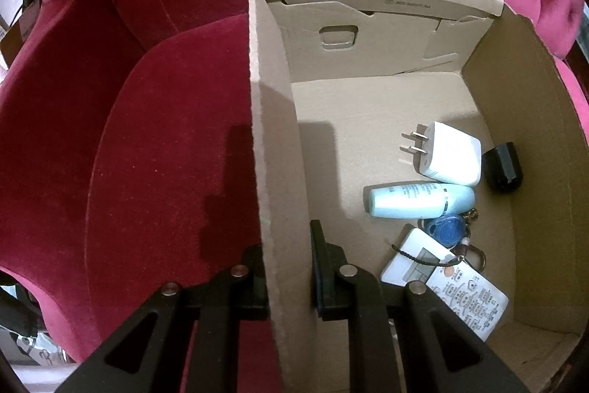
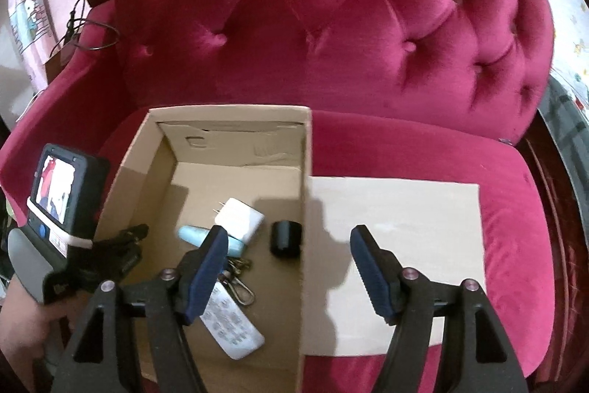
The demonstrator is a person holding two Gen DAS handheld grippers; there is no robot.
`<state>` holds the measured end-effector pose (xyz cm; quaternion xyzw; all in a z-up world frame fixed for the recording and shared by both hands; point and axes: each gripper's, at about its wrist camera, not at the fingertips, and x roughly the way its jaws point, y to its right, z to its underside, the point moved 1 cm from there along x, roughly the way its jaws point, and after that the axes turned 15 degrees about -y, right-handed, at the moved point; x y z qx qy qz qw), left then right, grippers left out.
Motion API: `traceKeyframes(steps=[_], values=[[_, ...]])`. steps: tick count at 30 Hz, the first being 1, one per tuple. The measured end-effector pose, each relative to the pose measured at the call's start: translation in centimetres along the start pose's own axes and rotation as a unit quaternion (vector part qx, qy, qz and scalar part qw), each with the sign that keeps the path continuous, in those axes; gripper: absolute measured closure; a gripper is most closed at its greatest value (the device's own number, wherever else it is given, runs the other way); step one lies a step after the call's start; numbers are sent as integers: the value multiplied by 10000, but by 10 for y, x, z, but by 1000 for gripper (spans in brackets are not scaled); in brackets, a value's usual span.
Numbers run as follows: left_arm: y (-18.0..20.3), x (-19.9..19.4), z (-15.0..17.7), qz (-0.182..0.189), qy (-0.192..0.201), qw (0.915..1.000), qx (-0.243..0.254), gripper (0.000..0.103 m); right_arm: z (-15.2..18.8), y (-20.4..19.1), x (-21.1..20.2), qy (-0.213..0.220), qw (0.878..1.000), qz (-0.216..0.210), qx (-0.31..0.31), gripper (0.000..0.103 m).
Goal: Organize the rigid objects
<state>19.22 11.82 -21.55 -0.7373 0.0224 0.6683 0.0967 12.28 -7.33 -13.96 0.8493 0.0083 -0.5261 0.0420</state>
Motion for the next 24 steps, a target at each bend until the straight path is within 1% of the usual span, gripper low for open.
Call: traceKeyframes(steps=[2, 7, 10, 12, 15, 16, 22, 23, 24], values=[[0, 0, 0, -19, -2, 10000, -3, 86, 5, 11, -5, 26, 9999, 107, 111, 29], [0, 0, 0, -2, 1, 10000, -11, 86, 12, 31, -11, -40, 9991, 208, 356, 26], [1, -1, 1, -41, 17, 10000, 11, 86, 18, 43, -15, -38, 9984, 288, 482, 19], [2, -1, 2, -53, 19, 10000, 3, 86, 21, 50, -16, -37, 9980, 288, 564, 18], [3, -2, 2, -108, 15, 9999, 5, 86, 25, 58, -17, -60, 9976, 300, 627, 8], [4, -2, 2, -107, 17, 9999, 2, 86, 26, 61, -17, -50, 9973, 305, 664, 0], [8, -5, 3, -197, 28, 9998, 6, 83, 28, 70, -19, -71, 9973, 247, 690, 0], [9, -6, 3, -250, 47, 9997, -2, 73, 29, 70, -19, -73, 9973, 243, 684, 0], [9, -8, 3, -297, 69, 9995, -18, 53, 29, 72, -21, -64, 9974, 241, 679, 0]])
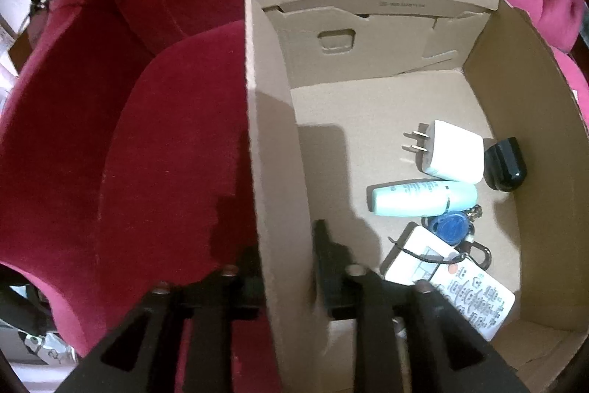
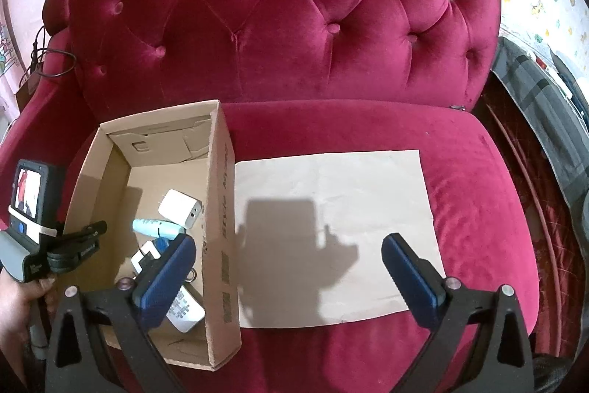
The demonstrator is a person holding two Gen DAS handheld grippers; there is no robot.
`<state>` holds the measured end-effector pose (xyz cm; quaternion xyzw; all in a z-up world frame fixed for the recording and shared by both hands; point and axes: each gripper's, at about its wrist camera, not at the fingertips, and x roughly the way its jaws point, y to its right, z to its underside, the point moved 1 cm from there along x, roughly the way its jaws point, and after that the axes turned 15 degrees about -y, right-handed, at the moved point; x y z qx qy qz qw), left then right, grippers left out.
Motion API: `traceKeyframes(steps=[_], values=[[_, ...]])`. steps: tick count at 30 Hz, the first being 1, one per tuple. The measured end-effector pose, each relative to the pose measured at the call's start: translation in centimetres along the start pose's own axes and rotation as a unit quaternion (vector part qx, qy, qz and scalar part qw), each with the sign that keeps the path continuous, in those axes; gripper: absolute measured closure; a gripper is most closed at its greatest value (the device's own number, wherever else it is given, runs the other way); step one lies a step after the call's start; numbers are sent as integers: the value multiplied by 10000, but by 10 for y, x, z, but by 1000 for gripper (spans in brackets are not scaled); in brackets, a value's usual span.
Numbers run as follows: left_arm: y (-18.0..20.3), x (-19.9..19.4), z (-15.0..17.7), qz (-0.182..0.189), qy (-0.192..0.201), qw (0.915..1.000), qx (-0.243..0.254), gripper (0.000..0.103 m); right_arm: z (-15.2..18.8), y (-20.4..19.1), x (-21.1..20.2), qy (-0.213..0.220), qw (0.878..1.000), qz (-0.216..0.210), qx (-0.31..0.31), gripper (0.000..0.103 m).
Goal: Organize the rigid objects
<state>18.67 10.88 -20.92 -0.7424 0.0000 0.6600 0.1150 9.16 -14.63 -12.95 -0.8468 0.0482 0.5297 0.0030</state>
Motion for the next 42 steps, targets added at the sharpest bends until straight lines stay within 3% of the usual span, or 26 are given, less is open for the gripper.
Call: traceKeyframes(steps=[5, 8, 14, 21, 26, 42], values=[[2, -16, 8, -31, 162, 9998, -119, 9, 6, 6, -4, 27, 10000, -32, 48, 0], [4, -26, 16, -37, 232, 9996, -129, 0, 10, 10, -6, 20, 9999, -66, 74, 0], [15, -63, 41, 355, 520, 9978, -188, 0, 20, 15, -14, 91, 9999, -114, 33, 0], [37, -110, 69, 133, 935, 9955, -25, 0, 31, 22, -31, 179, 9998, -95, 32, 0], [49, -133, 90, 370, 956, 9947, 101, 0, 38, 24, -50, 230, 9997, -65, -17, 0], [81, -221, 145, 232, 1746, 9842, 154, 0, 64, 34, -117, 472, 9986, 114, -222, 0]])
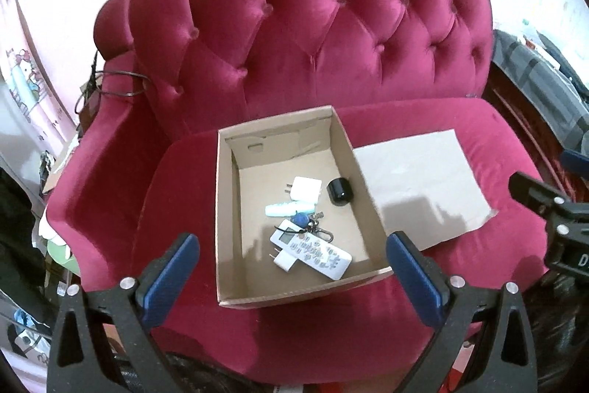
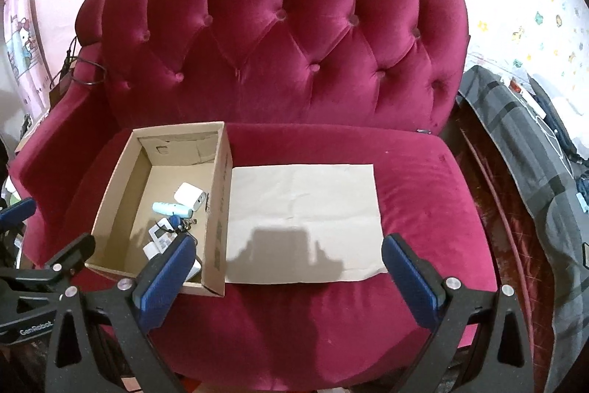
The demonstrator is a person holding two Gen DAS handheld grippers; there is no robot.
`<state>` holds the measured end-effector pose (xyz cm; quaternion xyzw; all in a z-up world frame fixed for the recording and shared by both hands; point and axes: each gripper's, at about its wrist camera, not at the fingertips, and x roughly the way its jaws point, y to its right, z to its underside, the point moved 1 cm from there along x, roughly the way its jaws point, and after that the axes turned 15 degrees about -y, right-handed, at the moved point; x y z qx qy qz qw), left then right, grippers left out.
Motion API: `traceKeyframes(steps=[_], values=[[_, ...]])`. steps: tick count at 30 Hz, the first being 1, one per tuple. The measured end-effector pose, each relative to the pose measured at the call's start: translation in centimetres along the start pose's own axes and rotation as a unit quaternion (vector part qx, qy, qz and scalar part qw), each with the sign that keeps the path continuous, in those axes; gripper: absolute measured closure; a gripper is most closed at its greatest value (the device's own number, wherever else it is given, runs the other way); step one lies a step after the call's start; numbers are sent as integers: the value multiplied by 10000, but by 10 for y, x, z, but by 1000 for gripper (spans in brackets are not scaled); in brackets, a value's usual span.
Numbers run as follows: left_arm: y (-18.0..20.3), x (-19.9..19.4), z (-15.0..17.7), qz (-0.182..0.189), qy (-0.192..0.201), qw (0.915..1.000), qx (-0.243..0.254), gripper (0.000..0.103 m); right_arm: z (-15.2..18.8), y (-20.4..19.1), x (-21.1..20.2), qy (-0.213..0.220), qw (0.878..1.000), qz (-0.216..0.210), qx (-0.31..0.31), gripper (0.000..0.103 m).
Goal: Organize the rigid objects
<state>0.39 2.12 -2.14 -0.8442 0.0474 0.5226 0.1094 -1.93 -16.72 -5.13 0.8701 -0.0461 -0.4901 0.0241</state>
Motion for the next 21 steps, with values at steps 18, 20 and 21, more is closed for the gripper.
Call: traceKeyframes(steps=[18, 20, 21], values=[[23, -29, 11, 163, 153, 9997, 71, 0, 8, 4, -32, 159, 9998, -27, -68, 0], [23, -29, 11, 141, 146, 9998, 69, 0, 9, 4, -33, 161, 9998, -35, -62, 0], [23, -29, 11, 150, 144, 9998, 66, 0, 9, 3, -34, 155, 9998, -52, -72, 0]])
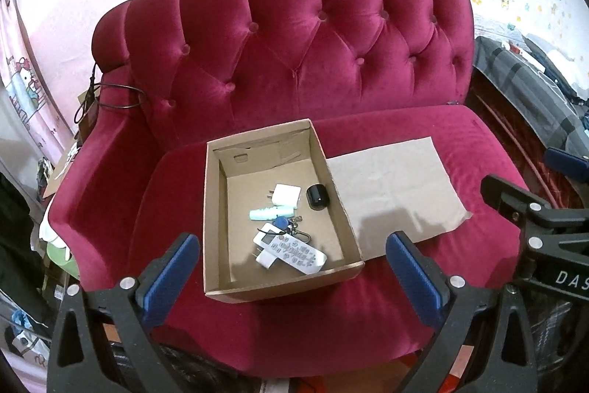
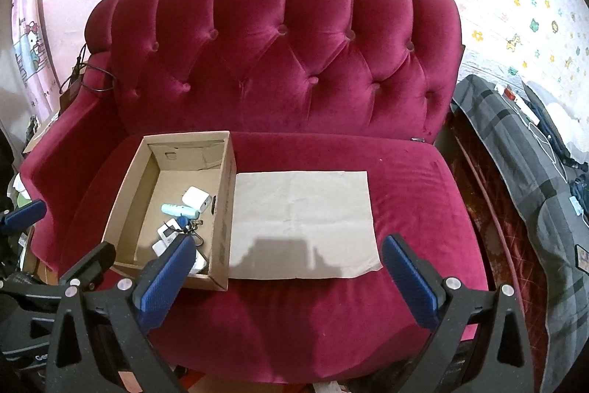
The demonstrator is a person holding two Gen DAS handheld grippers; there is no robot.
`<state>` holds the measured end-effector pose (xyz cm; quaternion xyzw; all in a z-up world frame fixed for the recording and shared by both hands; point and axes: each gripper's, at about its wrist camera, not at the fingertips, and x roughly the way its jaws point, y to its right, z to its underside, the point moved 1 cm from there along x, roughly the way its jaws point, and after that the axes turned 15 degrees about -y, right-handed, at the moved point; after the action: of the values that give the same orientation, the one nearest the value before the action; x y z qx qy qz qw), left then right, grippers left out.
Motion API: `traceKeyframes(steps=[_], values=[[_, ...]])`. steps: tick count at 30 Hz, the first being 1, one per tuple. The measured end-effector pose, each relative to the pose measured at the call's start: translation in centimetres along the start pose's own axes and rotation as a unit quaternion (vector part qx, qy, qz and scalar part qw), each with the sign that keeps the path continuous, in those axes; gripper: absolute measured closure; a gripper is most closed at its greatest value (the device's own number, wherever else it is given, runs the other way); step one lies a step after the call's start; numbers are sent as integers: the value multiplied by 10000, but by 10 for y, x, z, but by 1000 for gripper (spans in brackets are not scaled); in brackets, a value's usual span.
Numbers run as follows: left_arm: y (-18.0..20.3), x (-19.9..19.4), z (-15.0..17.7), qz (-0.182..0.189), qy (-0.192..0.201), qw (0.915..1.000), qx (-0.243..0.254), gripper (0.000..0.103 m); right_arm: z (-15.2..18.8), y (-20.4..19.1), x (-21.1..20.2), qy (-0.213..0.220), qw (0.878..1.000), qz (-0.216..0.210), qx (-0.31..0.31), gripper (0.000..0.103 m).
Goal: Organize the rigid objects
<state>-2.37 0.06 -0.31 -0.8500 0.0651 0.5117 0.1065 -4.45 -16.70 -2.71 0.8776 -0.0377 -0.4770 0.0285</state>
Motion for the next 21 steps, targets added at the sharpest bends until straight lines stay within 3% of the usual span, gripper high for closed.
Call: traceKeyframes(steps=[21], values=[[1, -4, -1, -39, 0, 10000, 6, 0, 0, -4, -5, 36, 9999, -58, -137, 0]])
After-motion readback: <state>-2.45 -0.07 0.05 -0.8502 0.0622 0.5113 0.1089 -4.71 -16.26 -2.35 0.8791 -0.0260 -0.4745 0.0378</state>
